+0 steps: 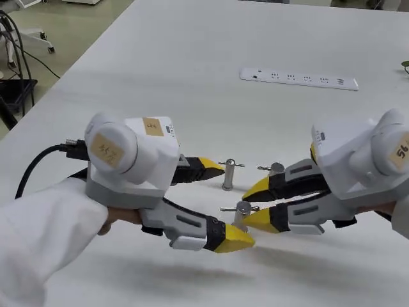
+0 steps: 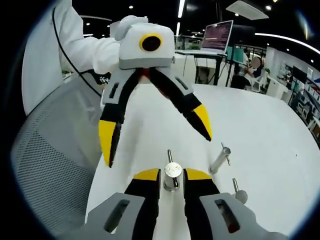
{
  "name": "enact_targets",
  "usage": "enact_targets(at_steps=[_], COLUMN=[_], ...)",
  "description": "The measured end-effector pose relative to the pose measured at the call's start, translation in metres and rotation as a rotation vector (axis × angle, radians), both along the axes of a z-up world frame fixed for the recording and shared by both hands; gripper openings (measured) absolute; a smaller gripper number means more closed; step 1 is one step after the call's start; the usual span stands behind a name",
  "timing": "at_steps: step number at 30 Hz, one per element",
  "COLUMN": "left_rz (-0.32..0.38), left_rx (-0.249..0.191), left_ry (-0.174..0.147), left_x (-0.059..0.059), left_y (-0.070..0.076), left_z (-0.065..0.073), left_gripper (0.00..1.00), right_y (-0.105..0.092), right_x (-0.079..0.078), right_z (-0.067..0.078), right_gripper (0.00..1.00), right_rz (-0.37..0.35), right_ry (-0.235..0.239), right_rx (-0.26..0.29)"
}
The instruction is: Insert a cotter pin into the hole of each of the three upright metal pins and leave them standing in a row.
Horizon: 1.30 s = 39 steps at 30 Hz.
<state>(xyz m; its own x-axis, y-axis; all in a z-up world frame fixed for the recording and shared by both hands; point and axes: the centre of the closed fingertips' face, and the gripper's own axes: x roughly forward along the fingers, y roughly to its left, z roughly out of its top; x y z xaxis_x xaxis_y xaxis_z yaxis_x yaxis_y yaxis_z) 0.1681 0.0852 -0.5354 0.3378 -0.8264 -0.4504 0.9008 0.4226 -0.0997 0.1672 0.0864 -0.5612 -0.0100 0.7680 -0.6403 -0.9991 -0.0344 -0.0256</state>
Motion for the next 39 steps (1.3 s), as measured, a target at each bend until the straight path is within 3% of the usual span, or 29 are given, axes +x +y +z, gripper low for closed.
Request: enact_targets(at_steps=[5,9,21,29,33,39], left_rz=[0.007,0.035,0.111,0.152,0.163,0.185], left_rx=[-0.016,-0.038,-0.050,-0.045,-0.032,-0.018], left_ry=[0.008,0.013,0.023,0.029,0.028,0.026], left_x=[-0.014,-0.017,-0.017,-0.013,-0.012,-0.008], left_y=[0.004,0.009,0.025,0.032,0.035,0.037], left_z=[0.006,0.009,0.011,0.009,0.007,0.002], left_gripper=[0.92,0.99,0.99,0.99,0.99,0.99], right_y=[0.006,0.009,0.009,0.005,-0.006,-0.033], right_x=[-0.002,-0.002,0.002,0.001,-0.001,0.010], right_z=[-0.005,-0.010,-0.011,-0.010,-0.006,0.002], right_gripper=[0.12,0.11,0.08,0.07,0.07,0.07], right_rz=[-0.001,-0.005,-0.025,-0.043,-0.059,-0.091], right_ry=[0.016,0.027,0.058,0.039,0.055,0.024], right_rx=[0.001,-0.002,-0.003,-0.005,0.002,0.005])
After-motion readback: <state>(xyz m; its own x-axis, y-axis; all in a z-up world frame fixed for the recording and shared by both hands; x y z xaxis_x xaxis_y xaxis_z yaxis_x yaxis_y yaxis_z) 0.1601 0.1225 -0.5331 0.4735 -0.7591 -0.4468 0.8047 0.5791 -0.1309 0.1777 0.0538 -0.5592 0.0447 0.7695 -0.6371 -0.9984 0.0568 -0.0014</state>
